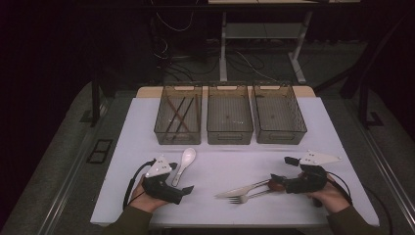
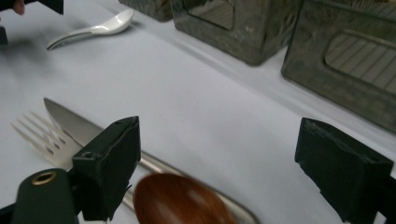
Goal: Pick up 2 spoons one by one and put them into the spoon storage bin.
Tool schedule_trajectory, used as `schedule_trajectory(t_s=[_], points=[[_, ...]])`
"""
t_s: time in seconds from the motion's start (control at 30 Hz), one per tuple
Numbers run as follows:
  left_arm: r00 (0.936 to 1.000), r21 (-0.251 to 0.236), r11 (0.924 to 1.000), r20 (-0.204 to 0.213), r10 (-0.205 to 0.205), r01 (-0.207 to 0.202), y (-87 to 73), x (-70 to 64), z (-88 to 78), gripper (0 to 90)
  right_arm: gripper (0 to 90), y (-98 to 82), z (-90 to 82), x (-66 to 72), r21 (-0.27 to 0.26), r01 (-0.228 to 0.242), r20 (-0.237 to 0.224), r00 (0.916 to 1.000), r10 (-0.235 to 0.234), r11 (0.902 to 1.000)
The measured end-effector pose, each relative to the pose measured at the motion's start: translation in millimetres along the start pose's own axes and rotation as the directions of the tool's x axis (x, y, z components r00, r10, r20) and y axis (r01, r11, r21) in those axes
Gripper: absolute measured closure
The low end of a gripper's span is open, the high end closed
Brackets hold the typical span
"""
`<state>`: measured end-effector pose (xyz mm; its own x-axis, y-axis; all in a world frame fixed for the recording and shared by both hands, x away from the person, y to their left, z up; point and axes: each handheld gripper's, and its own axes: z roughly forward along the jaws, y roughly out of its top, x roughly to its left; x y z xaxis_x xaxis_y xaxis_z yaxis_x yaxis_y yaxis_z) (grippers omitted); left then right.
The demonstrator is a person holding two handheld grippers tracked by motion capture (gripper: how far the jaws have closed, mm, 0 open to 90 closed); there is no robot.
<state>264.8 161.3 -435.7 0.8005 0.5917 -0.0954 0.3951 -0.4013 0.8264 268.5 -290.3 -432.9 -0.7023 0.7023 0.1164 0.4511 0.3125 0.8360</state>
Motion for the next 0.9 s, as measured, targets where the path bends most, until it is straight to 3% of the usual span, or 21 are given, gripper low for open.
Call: schedule_trajectory(t_s=[0.2,0.3,0.5,0.7,0.9], points=[[0.9993,0.007,0.9998,-0.032,-0.017,0.017,4.2,-1.2,-4.7,17.0,14.2,-13.2,-8.6,-1.9,0.018,-0.011,0.035,0.9993,0.01,0.9998],[0.9991,0.011,0.9998,-0.038,-0.016,0.016,6.8,-1.9,-6.8,31.1,14.2,-15.3,-13.2,-0.2,0.013,-0.018,0.035,0.9992,0.018,0.9997],[0.9976,0.028,0.9981,-0.043,-0.054,0.055,9.6,-0.6,-4.7,59.1,14.2,-13.2,-13.4,1.3,0.003,-0.013,0.031,0.9994,0.013,0.9999],[0.9969,0.056,0.9958,-0.036,-0.07,0.072,11.8,1.6,0.9,80.7,14.2,-13.3,-12.7,1.0,0.007,-0.011,0.026,0.9996,0.011,0.9999],[0.9953,0.078,0.9944,-0.072,-0.065,0.071,19.3,8.2,9.6,88.8,14.2,-13.2,-12.3,1.9,0.008,-0.01,0.024,0.9997,0.01,0.9999]])
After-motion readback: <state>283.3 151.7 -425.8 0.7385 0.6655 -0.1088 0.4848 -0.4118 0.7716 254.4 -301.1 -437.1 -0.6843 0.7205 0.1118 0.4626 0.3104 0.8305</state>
